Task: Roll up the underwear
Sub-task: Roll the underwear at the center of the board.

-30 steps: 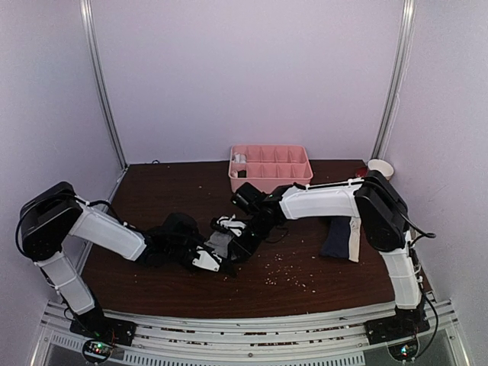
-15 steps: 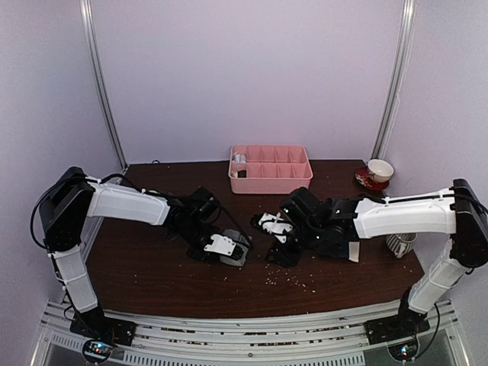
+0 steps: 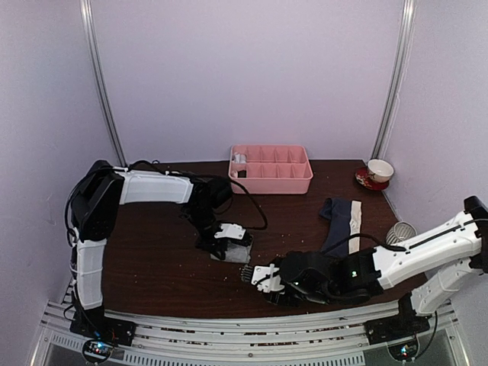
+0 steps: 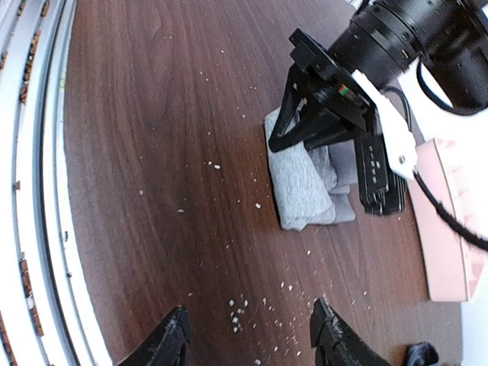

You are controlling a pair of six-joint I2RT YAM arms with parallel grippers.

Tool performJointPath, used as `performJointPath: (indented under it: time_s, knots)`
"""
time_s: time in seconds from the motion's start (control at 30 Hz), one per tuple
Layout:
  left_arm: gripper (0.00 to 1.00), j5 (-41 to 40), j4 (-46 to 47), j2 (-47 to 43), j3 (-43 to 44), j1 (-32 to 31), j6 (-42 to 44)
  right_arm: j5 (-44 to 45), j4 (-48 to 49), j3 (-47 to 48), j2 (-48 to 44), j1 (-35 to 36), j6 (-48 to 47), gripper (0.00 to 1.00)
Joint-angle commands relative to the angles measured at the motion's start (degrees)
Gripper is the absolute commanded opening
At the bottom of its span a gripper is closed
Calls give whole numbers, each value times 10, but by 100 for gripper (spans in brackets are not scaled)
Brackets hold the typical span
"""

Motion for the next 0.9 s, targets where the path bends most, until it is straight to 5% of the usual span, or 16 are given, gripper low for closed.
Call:
performJointPath:
  time_s: [0.0,0.3,0.6,0.87]
  knots:
    - [13,14,-72,56,17,-3,-22,105,28,73,109,6,-76,55]
    - [12,18,-89,86,40,-2,-18,109,-14,241,311,-46,-133,54]
    - [10,18,-87,87,37,-2,-13,88,-38,288,367,-97,-134,54]
    - [11,11,-77,86,35,-2,-18,12,-63,293,372,-109,-105,10]
